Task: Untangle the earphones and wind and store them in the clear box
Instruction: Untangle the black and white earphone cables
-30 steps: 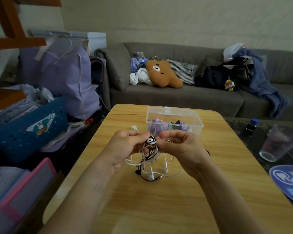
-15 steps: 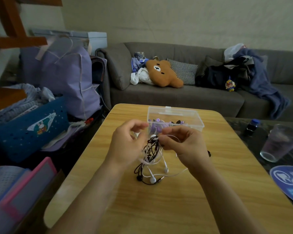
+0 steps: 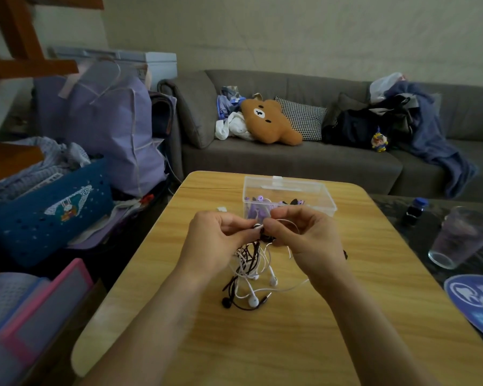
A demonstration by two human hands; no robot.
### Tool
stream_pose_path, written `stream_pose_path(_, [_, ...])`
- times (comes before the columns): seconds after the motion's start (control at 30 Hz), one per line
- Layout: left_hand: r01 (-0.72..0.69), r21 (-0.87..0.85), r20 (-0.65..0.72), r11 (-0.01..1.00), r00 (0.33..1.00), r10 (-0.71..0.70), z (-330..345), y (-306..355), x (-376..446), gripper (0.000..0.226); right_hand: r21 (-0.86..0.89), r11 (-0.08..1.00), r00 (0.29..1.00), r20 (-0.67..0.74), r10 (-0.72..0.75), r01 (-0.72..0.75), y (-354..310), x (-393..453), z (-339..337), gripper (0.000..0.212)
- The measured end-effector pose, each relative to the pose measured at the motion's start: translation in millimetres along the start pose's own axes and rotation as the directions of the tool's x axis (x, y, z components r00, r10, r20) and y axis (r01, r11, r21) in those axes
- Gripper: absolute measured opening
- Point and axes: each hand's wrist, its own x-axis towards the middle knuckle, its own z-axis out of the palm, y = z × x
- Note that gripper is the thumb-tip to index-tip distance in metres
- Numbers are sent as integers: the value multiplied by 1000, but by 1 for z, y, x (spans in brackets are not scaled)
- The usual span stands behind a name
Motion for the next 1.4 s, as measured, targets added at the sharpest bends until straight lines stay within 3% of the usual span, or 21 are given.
stream_pose_path(0.3, [-3,101,163,995,987,-14,-11,0,2,16,5,994,987,113,110,-111,-2,0,-11,21])
stream_pose_path(0.47, [189,-90,269,978,950,-159,-13,-1,2,25,86,974,947,265,182,-211,-7,0,-21,25])
stream_pose_path(0.6, [316,-216,305,924,921,-244,-6,-1,2,10,69,985,940,316,129,-158,-4,0,-21,14])
stream_pose_path(0.7, [289,-200,236,936,941,-240,-2,0,3,8,115,985,952,291,92,-130,-3,1,-20,12])
stream_pose_path(0.8, [215,-80,40,973,976,-213,-3,0,6,8,254,961,980,191,57,-106,-8,3,-24,10])
stream_pose_path(0.9, [196,-14,-196,981,961,-194,-12,-5,12,8,333,939,996,5,84,-80,-16,5,-36,13])
stream_pose_path(0.93, [181,53,-270,982,949,-160,-16,-8,14,7,272,960,994,-72,84,-61,-18,5,-42,14])
stream_pose_path(1.0, [158,174,-380,972,921,-82,-24,-13,17,6,-50,998,969,-244,26,-40,-17,8,-55,15])
stream_pose_path(1.07, [154,228,-428,962,903,-43,-29,-16,18,3,-421,904,960,-275,-51,-72,-12,10,-65,15])
stream_pose_path(1.2, [226,266,-444,937,892,-89,-35,-24,23,1,-785,607,991,-77,108,-127,0,10,-69,12])
stream_pose_path(1.3, [276,266,-467,924,875,-127,-35,-25,21,10,-909,417,963,120,242,9,6,5,-60,32])
stream_pose_path(1.4, [117,407,-497,906,860,113,-26,-14,11,19,-916,399,924,193,330,49,8,2,-54,49])
